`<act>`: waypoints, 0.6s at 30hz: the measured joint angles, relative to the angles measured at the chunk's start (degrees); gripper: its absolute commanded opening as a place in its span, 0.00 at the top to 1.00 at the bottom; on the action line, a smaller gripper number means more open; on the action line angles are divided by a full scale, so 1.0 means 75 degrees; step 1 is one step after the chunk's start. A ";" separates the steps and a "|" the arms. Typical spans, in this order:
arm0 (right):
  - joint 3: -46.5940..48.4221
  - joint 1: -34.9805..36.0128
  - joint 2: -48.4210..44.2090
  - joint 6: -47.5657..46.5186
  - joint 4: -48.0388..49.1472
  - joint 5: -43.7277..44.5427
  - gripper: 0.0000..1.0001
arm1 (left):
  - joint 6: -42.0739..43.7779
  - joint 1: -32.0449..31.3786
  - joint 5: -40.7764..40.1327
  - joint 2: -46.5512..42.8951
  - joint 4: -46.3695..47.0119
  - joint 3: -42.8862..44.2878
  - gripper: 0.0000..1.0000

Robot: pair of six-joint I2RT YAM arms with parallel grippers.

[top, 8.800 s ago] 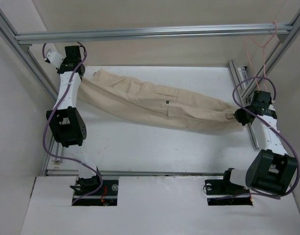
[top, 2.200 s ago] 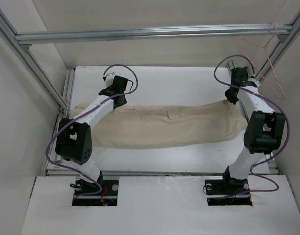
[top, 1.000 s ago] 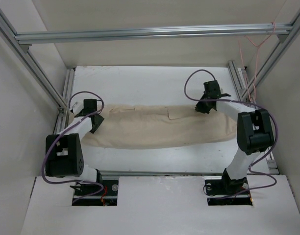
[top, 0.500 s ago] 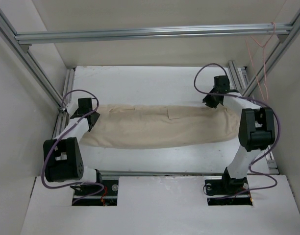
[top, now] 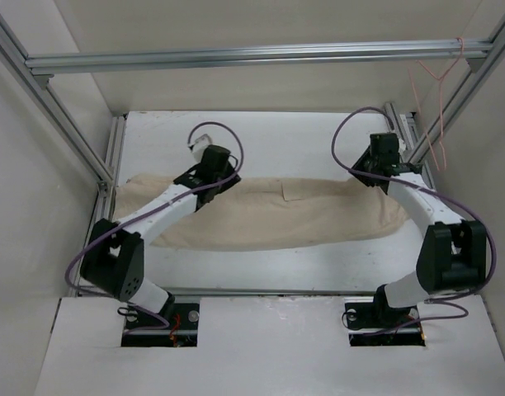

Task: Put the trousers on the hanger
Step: Fold the trousers

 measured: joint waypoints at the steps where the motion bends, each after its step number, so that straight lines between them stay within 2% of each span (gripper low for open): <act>1: -0.0047 0.0000 0.0201 -0.0050 -0.0146 0.0102 0.53 | 0.0052 -0.0350 0.0061 0.0251 -0.0003 0.0181 0.62; 4: -0.0067 -0.0023 0.0685 -0.0166 -0.0469 0.0385 0.50 | 0.0169 -0.1163 0.0213 0.0854 0.0038 0.0612 0.61; 7: 0.0099 -0.0093 0.1058 -0.0204 -0.0653 0.0551 0.50 | 0.0239 -0.1786 0.0323 0.1183 0.0093 0.0772 0.61; 9: 0.0391 -0.0146 0.1355 -0.0221 -0.0723 0.0615 0.59 | 0.0248 -0.2037 0.0385 0.1297 0.0082 0.0772 0.61; 11: 0.0764 -0.0160 0.1679 -0.0242 -0.0731 0.0697 0.63 | 0.0251 -0.2157 0.0402 0.1358 0.0093 0.0746 0.61; 14: 0.1241 -0.0192 0.2157 -0.0256 -0.0729 0.0796 0.79 | 0.0251 -0.2168 0.0396 0.1361 0.0178 0.0493 0.61; 18: 0.1582 -0.0201 0.2754 -0.0210 -0.0737 0.0892 0.90 | 0.0236 -0.1967 0.0358 0.1346 0.0195 -0.0254 0.61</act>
